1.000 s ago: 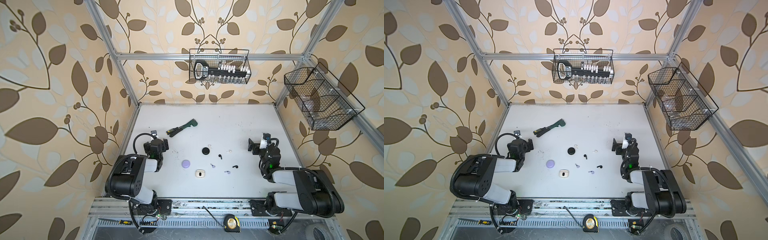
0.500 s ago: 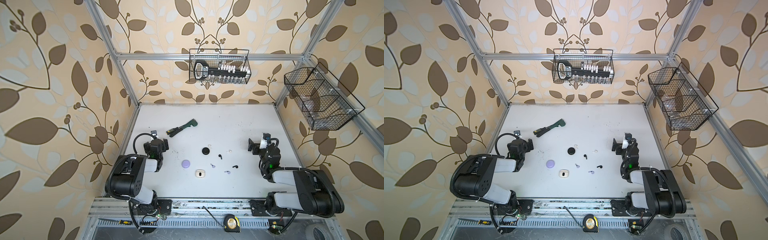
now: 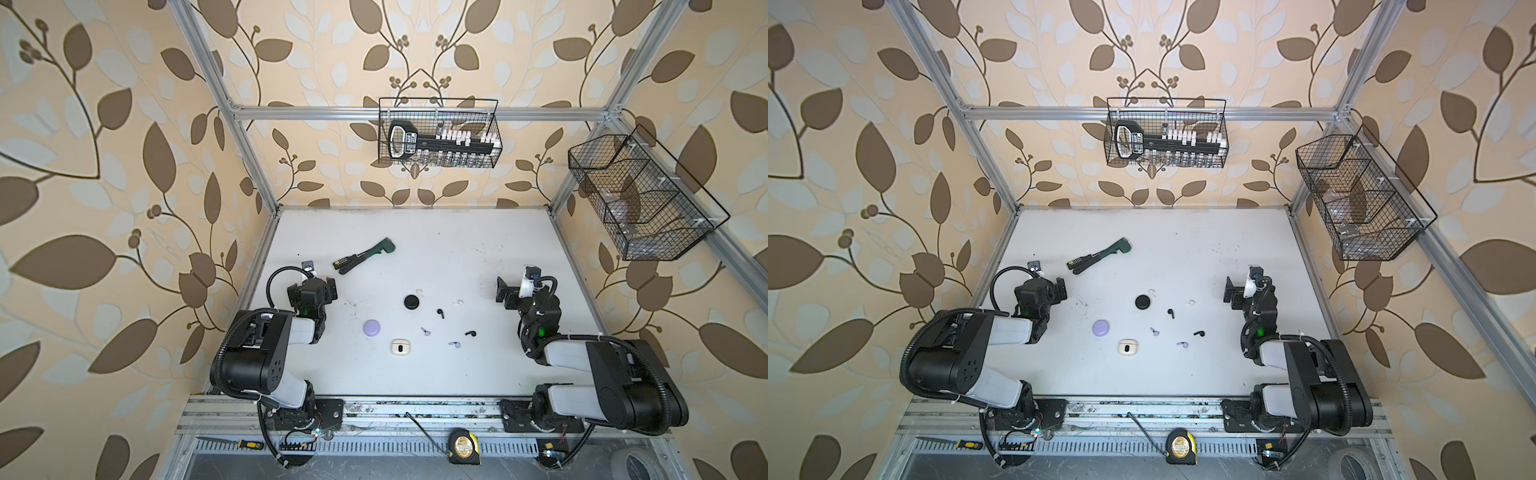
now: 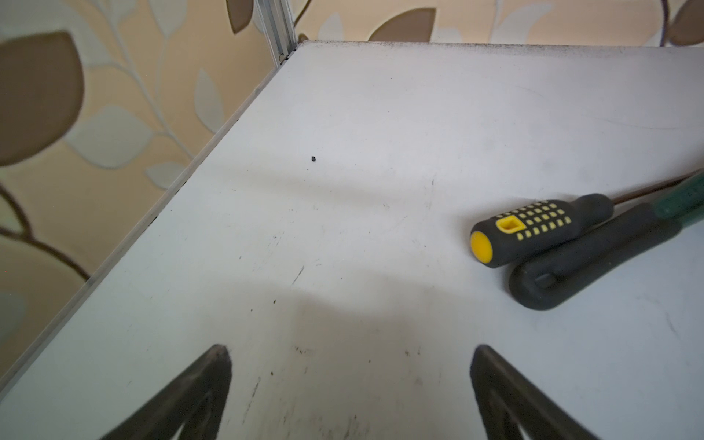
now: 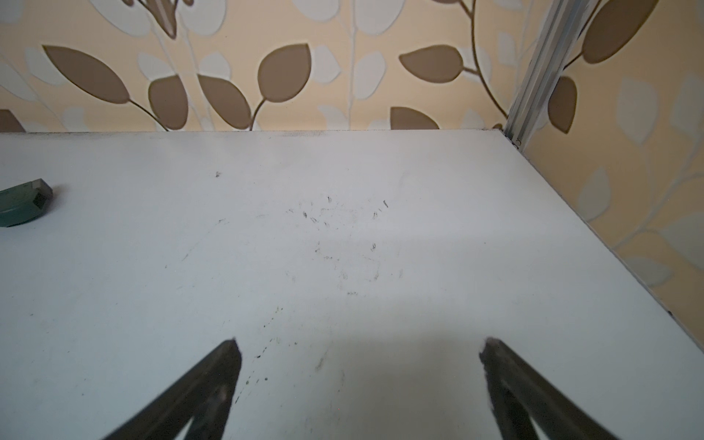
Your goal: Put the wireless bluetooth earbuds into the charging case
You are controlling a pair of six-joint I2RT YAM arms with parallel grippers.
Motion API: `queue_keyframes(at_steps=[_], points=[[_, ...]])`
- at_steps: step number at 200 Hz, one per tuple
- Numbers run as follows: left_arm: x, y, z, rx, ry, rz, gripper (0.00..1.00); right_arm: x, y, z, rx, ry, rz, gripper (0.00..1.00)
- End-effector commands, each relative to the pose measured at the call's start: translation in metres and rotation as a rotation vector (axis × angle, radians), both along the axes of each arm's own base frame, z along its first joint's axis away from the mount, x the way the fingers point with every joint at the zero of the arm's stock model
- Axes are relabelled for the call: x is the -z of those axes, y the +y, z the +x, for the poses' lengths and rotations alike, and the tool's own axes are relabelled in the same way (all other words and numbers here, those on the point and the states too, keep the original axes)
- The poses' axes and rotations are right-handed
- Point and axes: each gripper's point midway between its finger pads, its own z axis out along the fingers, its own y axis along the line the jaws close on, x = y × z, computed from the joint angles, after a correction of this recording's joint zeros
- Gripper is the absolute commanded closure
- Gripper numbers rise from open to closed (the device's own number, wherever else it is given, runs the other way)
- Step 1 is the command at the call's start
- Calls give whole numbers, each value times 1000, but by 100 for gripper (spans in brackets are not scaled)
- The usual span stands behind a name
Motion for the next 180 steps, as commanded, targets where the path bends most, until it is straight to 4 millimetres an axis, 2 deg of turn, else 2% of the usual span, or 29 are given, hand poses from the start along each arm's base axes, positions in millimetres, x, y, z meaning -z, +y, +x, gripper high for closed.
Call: queue_keyframes(at_steps=[1,27,52,62,70,73,85,98,109,133,151,163,180], points=[[-17,1,10,-6,-64,-22,1,-10,1,2,6,-35,-29,0],[-17,1,9,-7,-64,-23,1,-15,-11,2,86,-27,-21,0],[-19,-2,7,13,-73,-20,1,-28,-18,1,153,3,-28,0],[-26,-7,7,47,-101,-18,1,-30,-20,0,171,20,-17,0],[-31,-2,6,23,-113,-12,1,-33,-17,2,160,29,-16,0],[-42,-1,5,14,-135,-14,1,-35,-16,2,156,31,-17,0],[-51,-1,0,7,-101,-34,1,-38,-10,3,139,49,-11,0],[-63,-13,-2,75,-94,-55,1,-45,-1,3,107,54,21,0],[-76,-25,-5,146,-129,-72,1,-57,11,2,55,29,68,0],[-107,-27,-23,139,-210,-141,1,-87,37,-2,-64,-41,201,0],[-138,-26,-43,77,-243,-291,1,-105,42,-7,-65,-44,361,0],[-158,-26,-59,16,-262,-445,1,-109,46,-12,-72,4,445,0],[-163,-39,-83,-11,-205,-642,1,-115,43,-19,-44,14,524,0]])
